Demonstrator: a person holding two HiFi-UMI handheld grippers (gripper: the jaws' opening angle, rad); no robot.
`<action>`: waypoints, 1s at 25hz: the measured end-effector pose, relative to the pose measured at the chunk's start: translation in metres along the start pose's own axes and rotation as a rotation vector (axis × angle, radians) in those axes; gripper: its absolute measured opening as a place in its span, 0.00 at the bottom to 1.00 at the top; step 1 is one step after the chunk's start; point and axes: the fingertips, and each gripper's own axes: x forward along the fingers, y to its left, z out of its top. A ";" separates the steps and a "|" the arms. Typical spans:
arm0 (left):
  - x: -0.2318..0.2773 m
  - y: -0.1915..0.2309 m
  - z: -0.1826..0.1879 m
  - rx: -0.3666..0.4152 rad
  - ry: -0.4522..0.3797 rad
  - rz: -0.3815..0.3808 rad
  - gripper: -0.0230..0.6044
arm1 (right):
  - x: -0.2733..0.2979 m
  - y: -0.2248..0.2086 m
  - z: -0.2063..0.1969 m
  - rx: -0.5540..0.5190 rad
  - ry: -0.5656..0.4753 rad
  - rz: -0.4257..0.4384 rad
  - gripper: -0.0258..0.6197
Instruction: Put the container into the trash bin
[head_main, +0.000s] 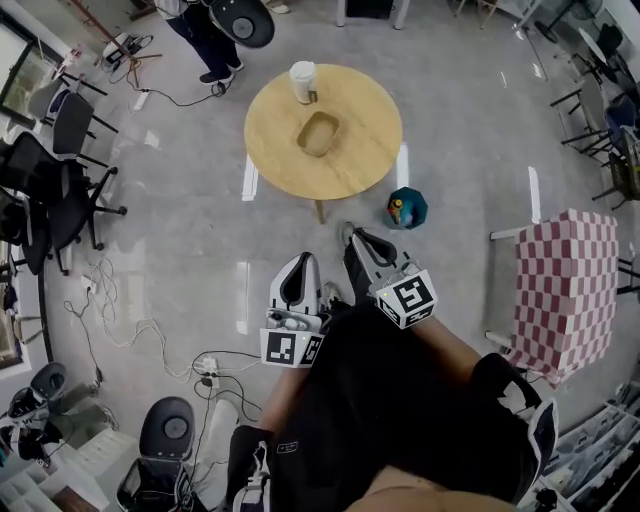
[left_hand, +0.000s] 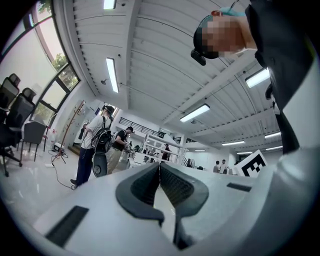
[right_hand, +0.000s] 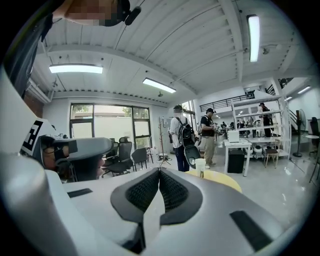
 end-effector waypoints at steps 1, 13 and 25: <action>0.007 0.004 -0.001 0.002 0.002 -0.001 0.06 | 0.009 -0.006 -0.001 0.000 0.002 0.004 0.08; 0.119 0.080 0.019 0.059 -0.033 0.054 0.06 | 0.141 -0.078 0.013 -0.027 0.041 0.096 0.08; 0.188 0.129 0.011 0.020 -0.003 0.130 0.06 | 0.244 -0.136 -0.034 -0.066 0.278 0.164 0.09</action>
